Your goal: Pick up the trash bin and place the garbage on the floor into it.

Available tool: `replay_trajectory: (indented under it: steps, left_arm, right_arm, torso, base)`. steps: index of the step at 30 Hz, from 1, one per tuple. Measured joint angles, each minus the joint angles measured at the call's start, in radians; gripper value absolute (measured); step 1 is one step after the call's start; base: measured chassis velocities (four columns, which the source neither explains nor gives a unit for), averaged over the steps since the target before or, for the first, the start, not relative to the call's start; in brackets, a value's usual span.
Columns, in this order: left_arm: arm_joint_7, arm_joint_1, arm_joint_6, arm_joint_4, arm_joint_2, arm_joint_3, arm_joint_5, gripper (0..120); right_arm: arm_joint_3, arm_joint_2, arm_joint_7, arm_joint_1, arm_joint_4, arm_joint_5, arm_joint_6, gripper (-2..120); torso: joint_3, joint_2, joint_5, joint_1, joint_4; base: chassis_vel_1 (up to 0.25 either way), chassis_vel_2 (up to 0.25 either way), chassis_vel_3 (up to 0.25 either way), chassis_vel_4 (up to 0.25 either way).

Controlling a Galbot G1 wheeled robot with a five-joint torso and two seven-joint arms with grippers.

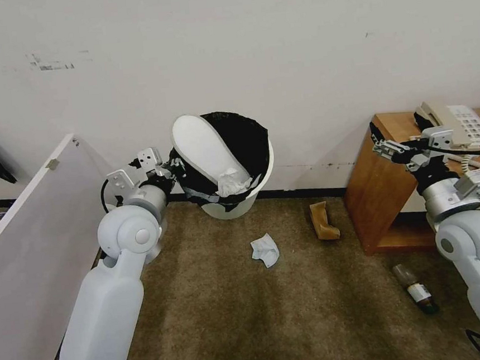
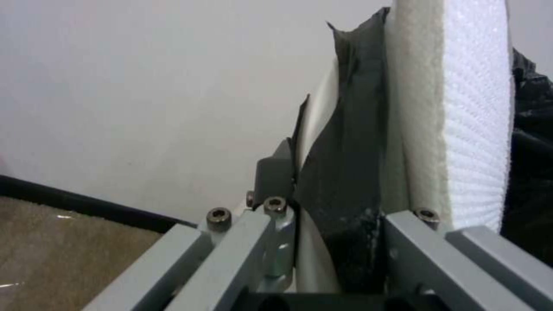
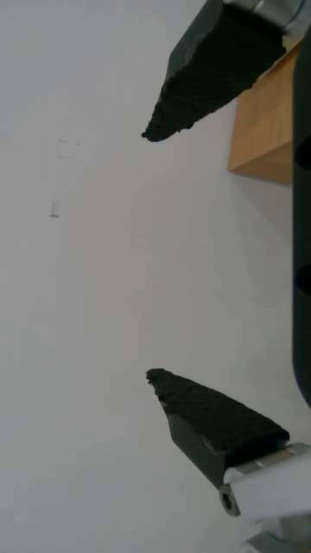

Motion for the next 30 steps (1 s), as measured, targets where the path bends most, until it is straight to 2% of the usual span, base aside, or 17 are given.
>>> replay_trajectory:
  steps: [4,10,12,23,26,28,29,30]
  left_arm:
    - [0.001,0.001,0.0,0.0,0.003,-0.006,-0.001,4]
    - [0.002,0.021,0.0,-0.011,0.017,-0.034,-0.01,4]
    - [0.002,0.03,0.0,-0.017,0.02,-0.046,-0.011,4]
    - [0.003,0.043,0.0,-0.03,0.022,-0.056,-0.015,4]
    - [0.003,0.057,0.001,-0.04,0.031,-0.068,-0.019,4]
    - [0.003,0.064,0.002,-0.043,0.035,-0.075,-0.019,4]
    - [0.003,0.064,0.002,-0.043,0.035,-0.075,-0.019,4]
    - [0.003,0.066,0.002,-0.045,0.035,-0.079,-0.02,4]
  right_arm:
    - [0.023,-0.02,-0.02,-0.022,0.02,0.025,-0.002,100]
    - [0.081,-0.09,-0.059,-0.083,0.061,0.127,-0.015,100]
    - [0.109,-0.129,-0.081,-0.106,0.067,0.156,-0.019,100]
    - [0.154,-0.19,-0.101,-0.13,0.071,0.188,-0.044,100]
    - [0.157,-0.198,-0.069,-0.132,0.082,0.19,-0.108,100]
    - [0.168,-0.204,-0.007,-0.133,0.117,0.237,-0.232,100]
    - [0.168,-0.204,-0.007,-0.133,0.117,0.237,-0.232,100]
    - [0.184,-0.205,0.024,-0.132,0.147,0.278,-0.341,100]
  torso:
    - [0.0,0.0,0.0,0.0,0.0001]
    - [0.0,0.0,0.0001,0.0,-0.0002]
    - [0.0,0.0,0.0,0.0,0.0004]
    - [0.0,0.0,0.0,0.0,0.0]
    - [0.0,0.0,0.0001,0.0,0.0001]
    - [0.0,0.0,0.0,0.0,0.0001]
    - [0.0,0.0,0.0,0.0,0.0001]
    - [0.0,0.0,0.0,0.0,0.0001]
  base:
    - [0.0,0.0,0.0,0.0]
    - [0.0,0.0,0.0,0.0]
    - [0.0,0.0,0.0,0.0]
    - [0.0,0.0,0.0,0.0]
    - [0.0,0.0,0.0,0.0]
    - [0.0,0.0,0.0,0.0]
    - [0.0,0.0,0.0,0.0]
    - [0.0,0.0,0.0,0.0]
